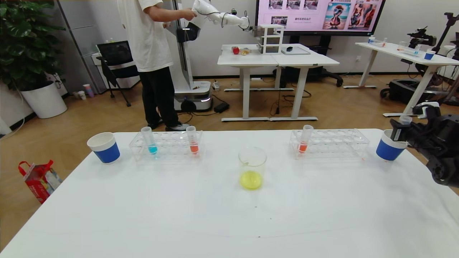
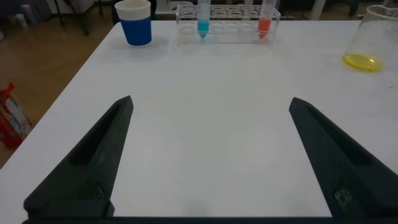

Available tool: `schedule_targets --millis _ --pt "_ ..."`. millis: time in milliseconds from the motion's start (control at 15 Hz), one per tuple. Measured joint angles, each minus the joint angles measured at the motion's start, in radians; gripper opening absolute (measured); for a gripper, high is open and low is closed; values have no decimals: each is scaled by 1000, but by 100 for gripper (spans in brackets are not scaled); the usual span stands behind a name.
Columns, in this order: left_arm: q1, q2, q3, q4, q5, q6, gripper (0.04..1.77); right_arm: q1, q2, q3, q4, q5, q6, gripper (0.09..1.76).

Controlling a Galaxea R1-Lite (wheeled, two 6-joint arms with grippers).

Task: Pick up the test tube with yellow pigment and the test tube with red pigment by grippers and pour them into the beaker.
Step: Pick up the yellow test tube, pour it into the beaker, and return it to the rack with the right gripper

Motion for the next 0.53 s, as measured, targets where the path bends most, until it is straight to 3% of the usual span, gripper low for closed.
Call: schedule_targets --millis 67,200,267,533 --pt "0 0 0 0 0 0 175 0 1 1 -11 0 0 75" --pt "0 0 0 0 0 0 175 2 1 6 -19 -2 -1 147" --pt "0 0 0 0 0 0 175 3 1 6 -20 -2 -1 168" --pt "0 0 0 0 0 0 175 47 -17 8 -49 0 2 174"
